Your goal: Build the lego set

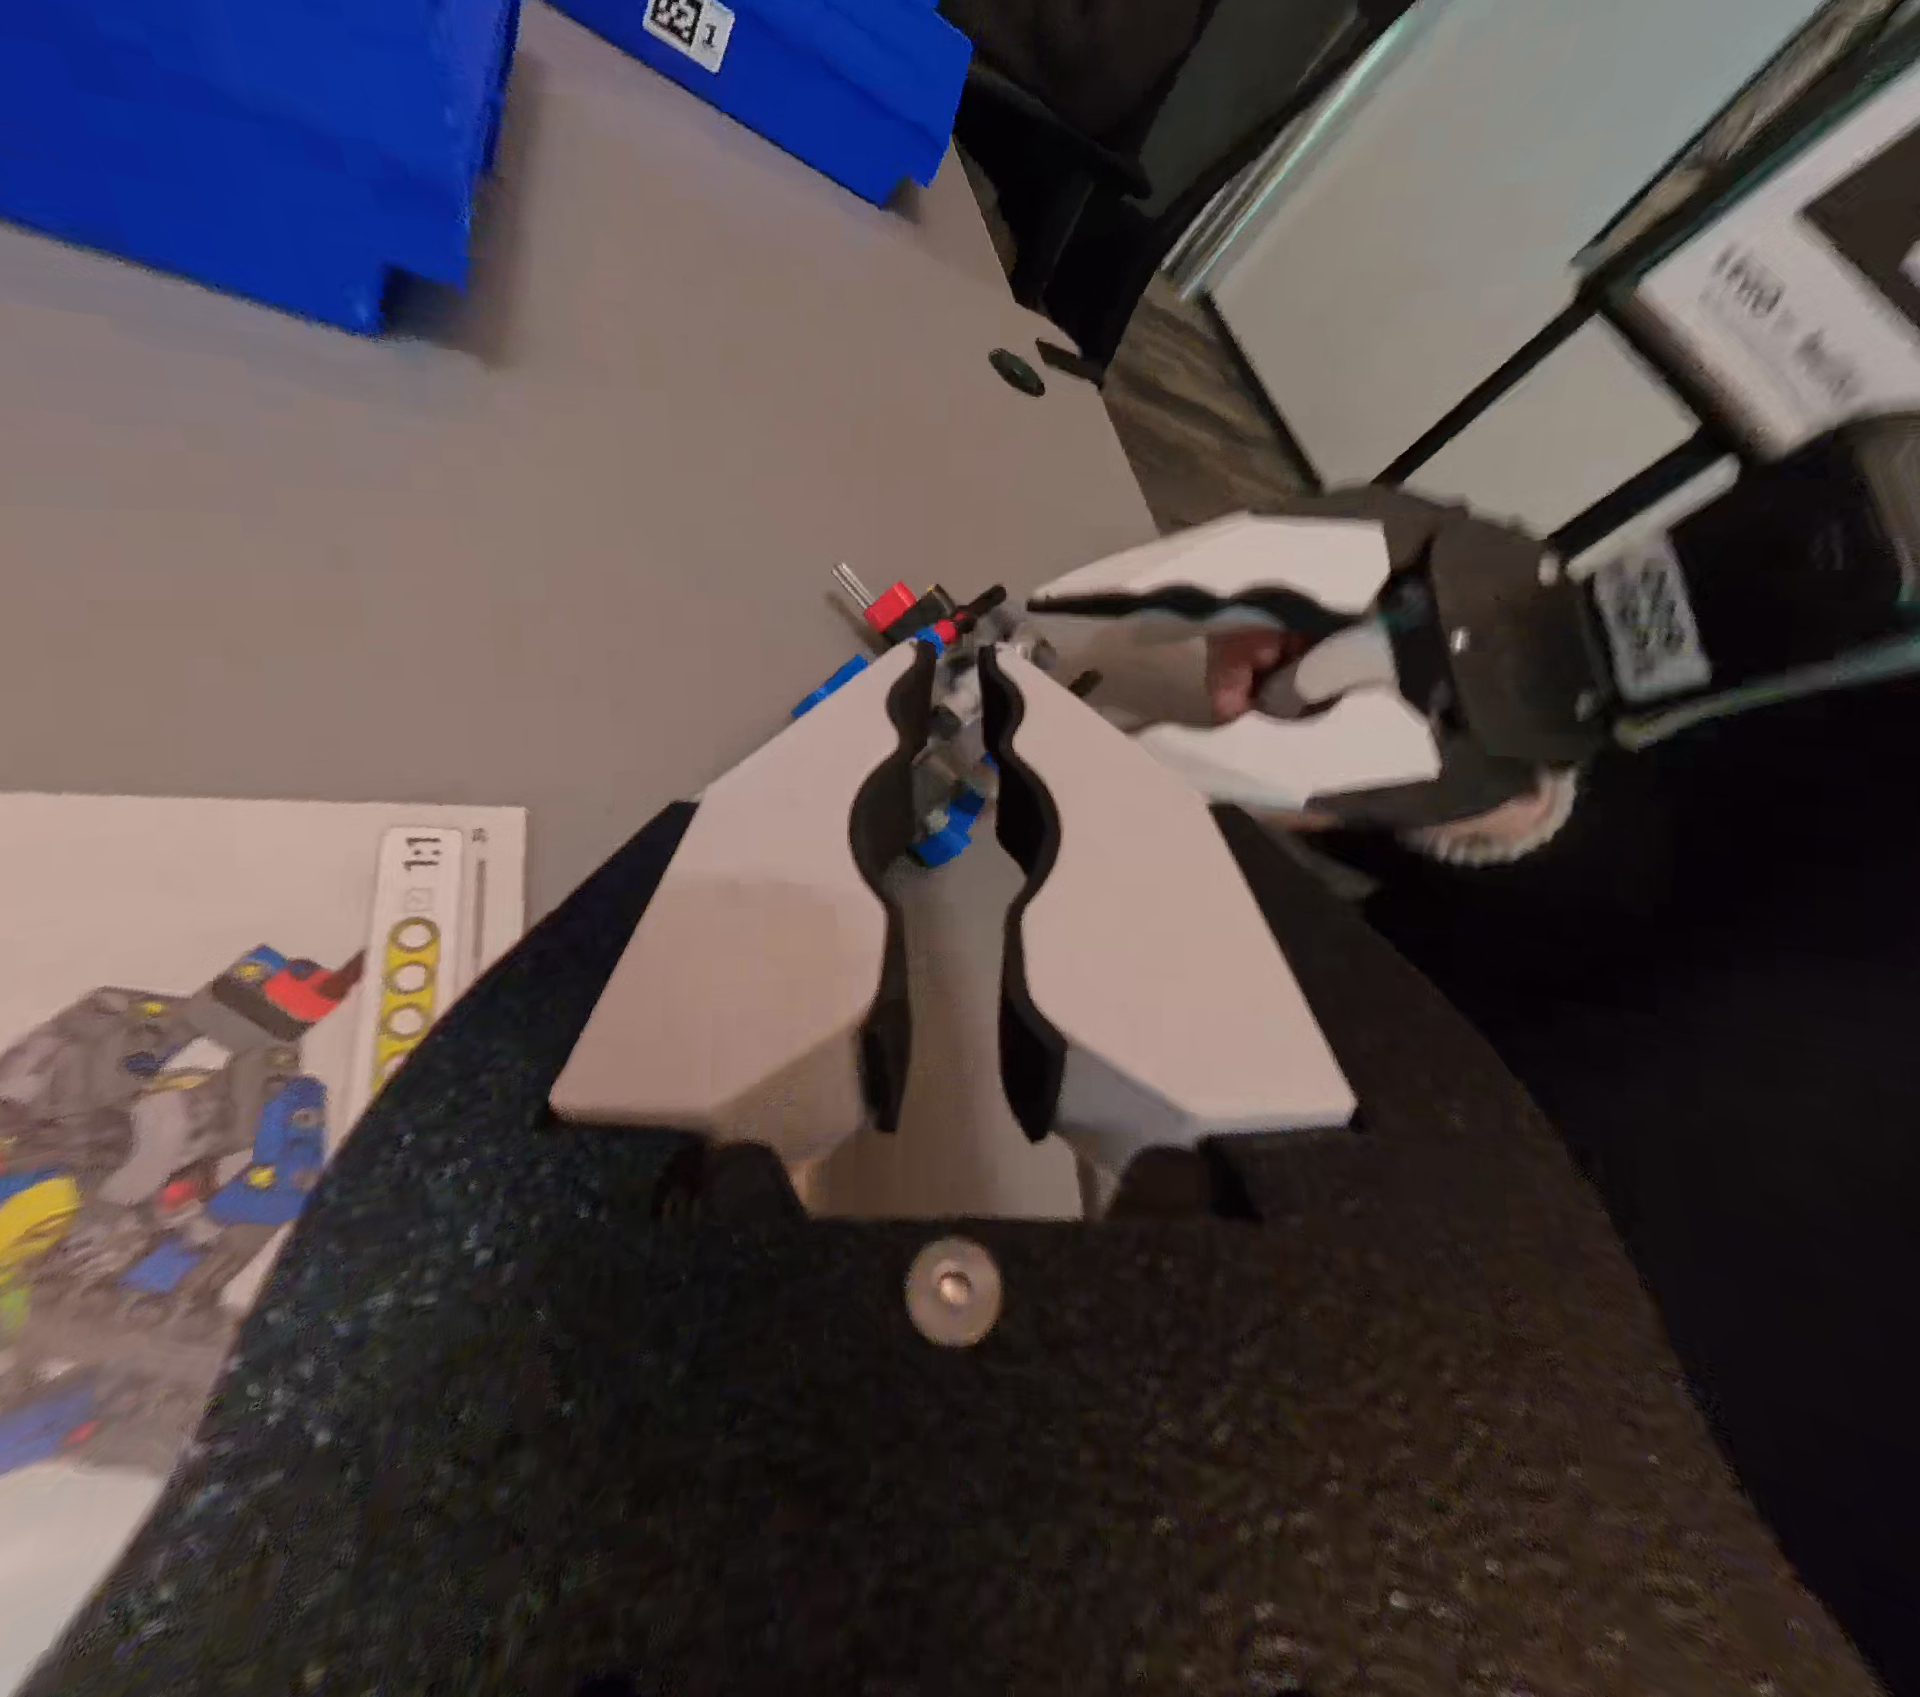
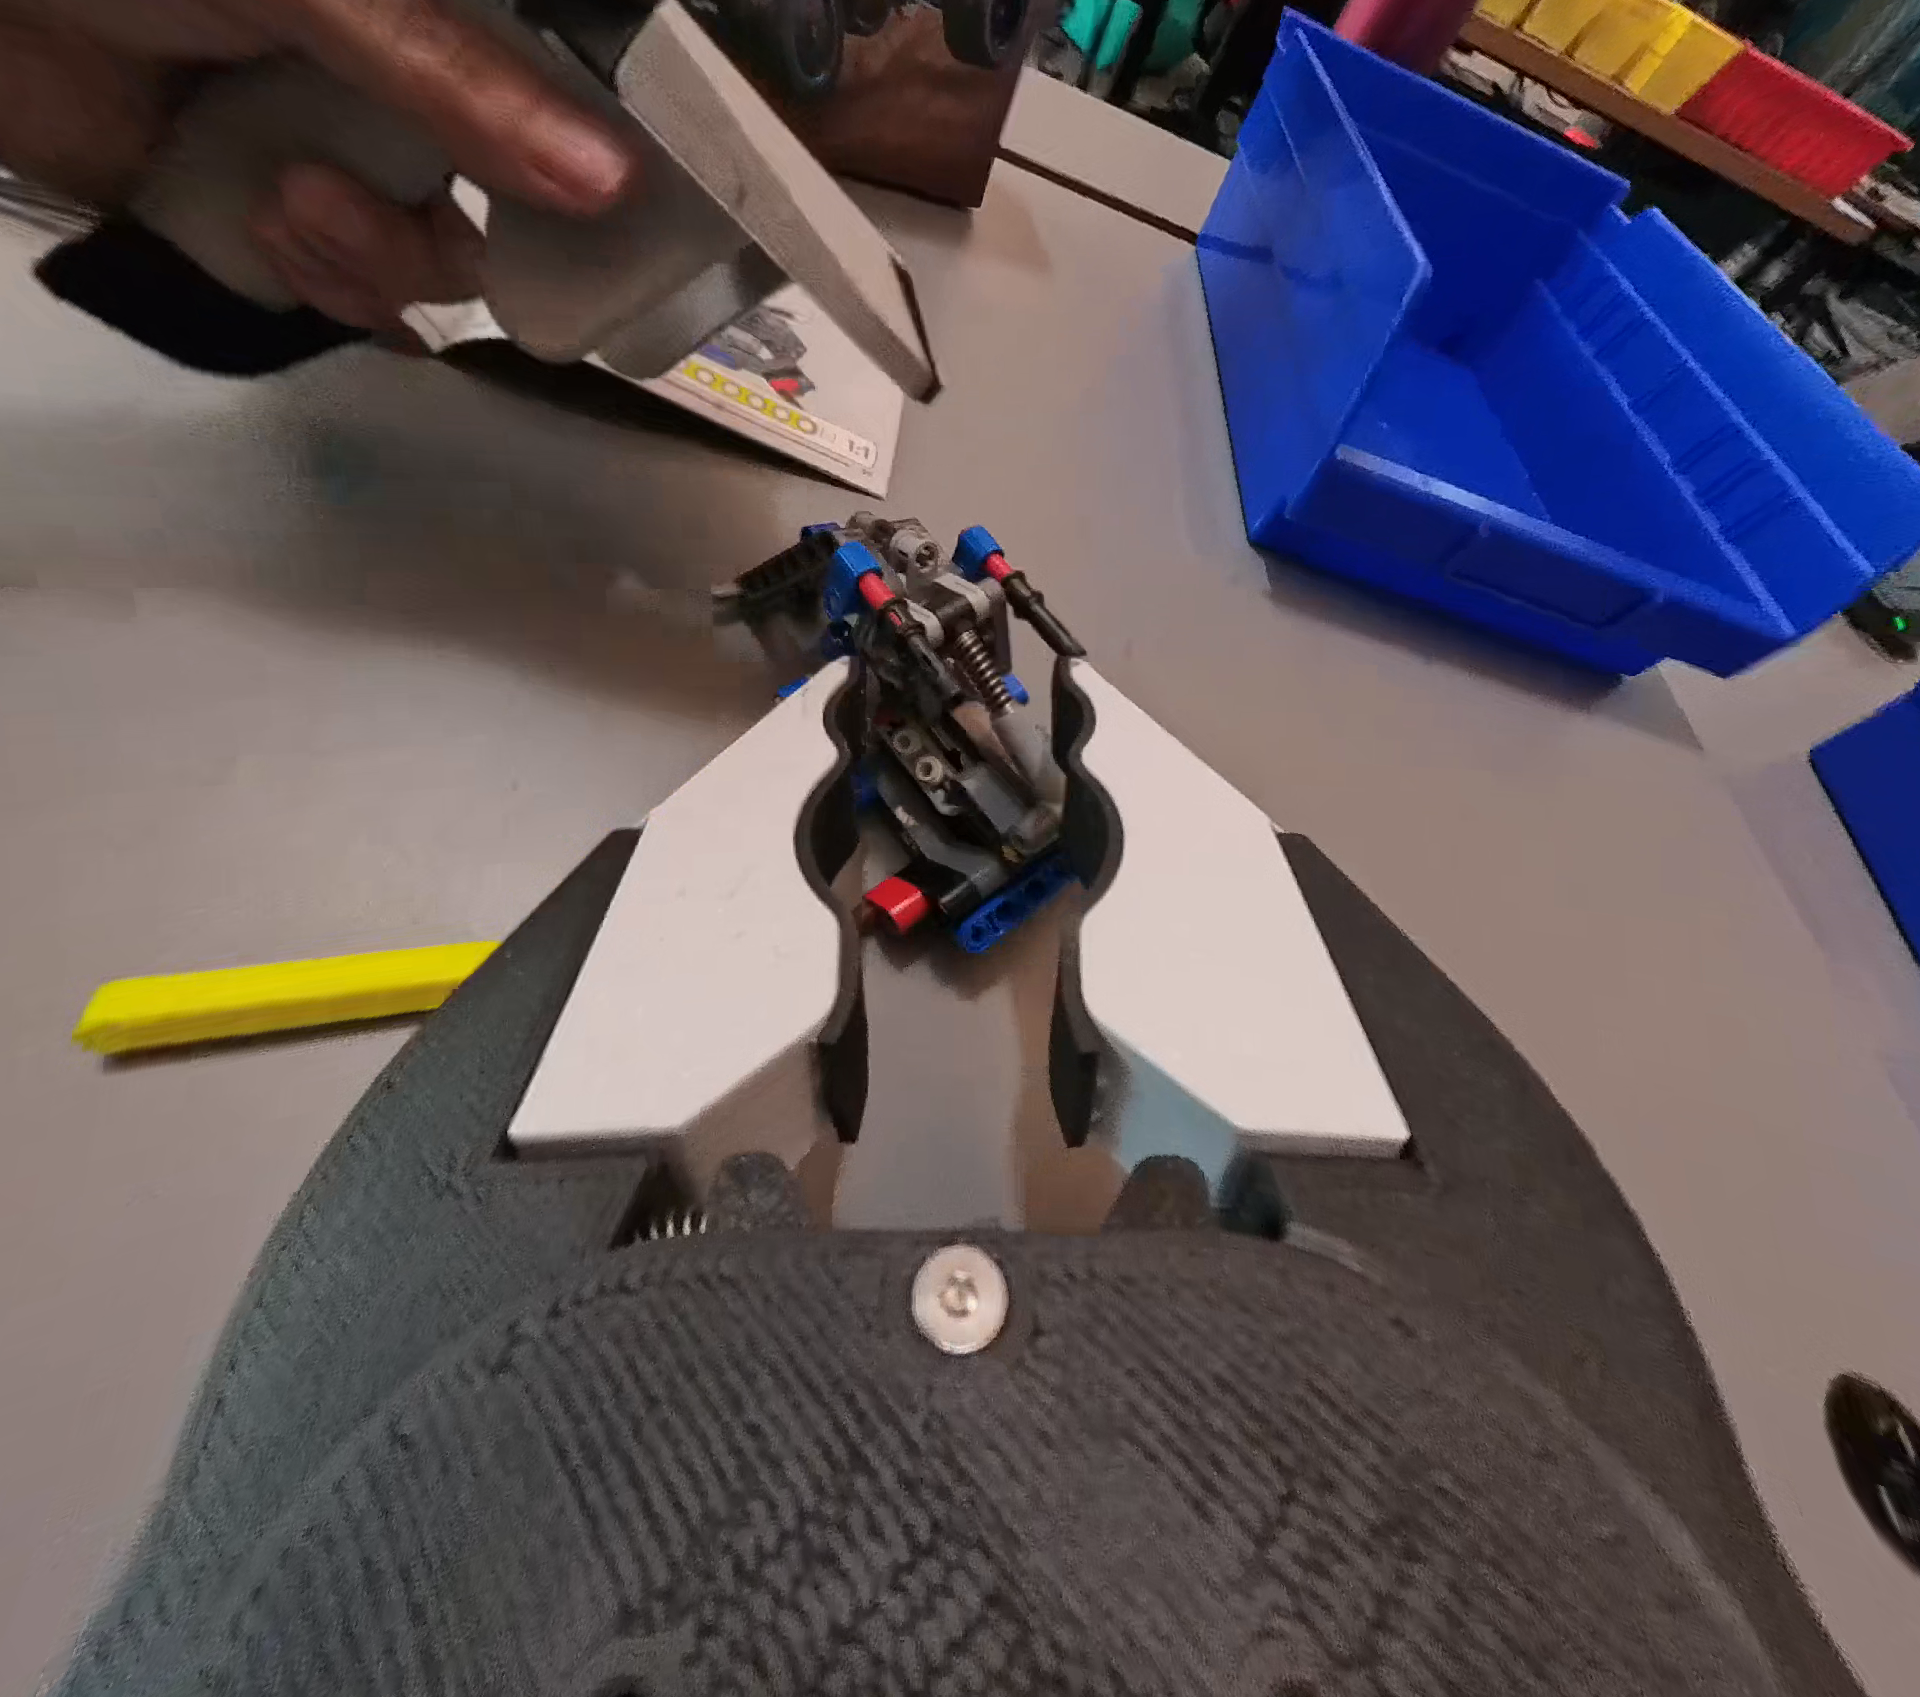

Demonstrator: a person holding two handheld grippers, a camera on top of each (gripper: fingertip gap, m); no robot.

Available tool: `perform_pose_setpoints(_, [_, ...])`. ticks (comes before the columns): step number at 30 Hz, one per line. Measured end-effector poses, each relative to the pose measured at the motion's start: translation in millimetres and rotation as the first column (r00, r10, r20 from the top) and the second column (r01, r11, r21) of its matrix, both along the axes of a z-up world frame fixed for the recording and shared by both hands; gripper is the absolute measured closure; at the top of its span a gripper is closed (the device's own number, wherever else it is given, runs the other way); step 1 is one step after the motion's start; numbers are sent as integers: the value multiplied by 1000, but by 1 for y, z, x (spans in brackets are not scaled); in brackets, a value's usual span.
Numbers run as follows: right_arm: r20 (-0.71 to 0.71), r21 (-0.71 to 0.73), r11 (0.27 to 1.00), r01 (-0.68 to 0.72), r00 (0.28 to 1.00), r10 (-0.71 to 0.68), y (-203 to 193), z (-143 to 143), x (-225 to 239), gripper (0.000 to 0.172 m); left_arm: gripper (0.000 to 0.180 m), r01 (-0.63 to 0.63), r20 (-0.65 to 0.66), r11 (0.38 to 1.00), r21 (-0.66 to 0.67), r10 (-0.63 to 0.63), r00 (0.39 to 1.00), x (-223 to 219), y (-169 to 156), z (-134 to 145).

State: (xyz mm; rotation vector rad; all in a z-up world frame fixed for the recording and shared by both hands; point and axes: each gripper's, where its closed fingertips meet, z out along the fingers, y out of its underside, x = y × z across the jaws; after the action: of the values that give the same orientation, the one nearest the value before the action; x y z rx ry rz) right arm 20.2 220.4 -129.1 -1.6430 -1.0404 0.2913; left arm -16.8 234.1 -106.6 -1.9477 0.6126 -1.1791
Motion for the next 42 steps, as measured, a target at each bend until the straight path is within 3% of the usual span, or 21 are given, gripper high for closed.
perform_pose_setpoints(4, [16,69,970,-234,972,234,-7,19,1,136,140,122,-245,968,220,-67,967,-8,-20,-12])
perform_pose_setpoints(6, [134,4,929,-369,921,365,-8,13,11,130,122,178,-368,938,297,-60,928,-12,-18,-25])
perform_pose_setpoints(9, [177,-154,897,-414,882,437,14,-3,22,104,117,265,-432,915,306,-115,895,-1,-11,-38])
perform_pose_setpoints(11, [73,-223,856,-466,868,491,21,-6,11,100,120,311,-443,904,292,-160,882,8,-8,-42])
perform_pose_setpoints(12, [62,-263,821,-507,840,538,18,-10,6,107,125,329,-458,900,286,-174,872,11,-7,-44])
perform_pose_setpoints(16, [199,-351,763,-543,753,628,13,-36,3,134,156,388,-545,880,274,-190,816,13,-8,-60])
perform_pose_setpoints(18, [212,-366,747,-555,732,647,13,-36,4,145,157,361,-551,881,304,-147,821,12,-5,-60])
perform_pose_setpoints(24, [234,-312,726,-612,692,684,13,-29,1,137,157,327,-536,884,335,-106,837,8,-11,-59])
perform_pose_setpoints(26, [209,-338,694,-636,668,714,5,-27,-1,147,157,325,-529,886,331,-110,841,8,-14,-58])
perform_pose_setpoints(31, [248,-360,646,-673,598,762,-5,-27,-4,152,157,341,-541,886,314,-128,831,6,-23,-58])
perform_pose_setpoints(36, [169,-382,624,-682,613,772,-15,-16,-3,158,157,314,-503,889,333,-114,856,10,-37,-47])
perform_pose_setpoints(40, [213,-398,595,-698,560,801,-31,-28,-6,165,157,335,-572,890,311,-106,813,6,-49,-59])
perform_pose_setpoints(42, [222,-386,593,-707,553,803,-35,-29,-8,167,157,316,-556,894,318,-94,826,5,-53,-59])
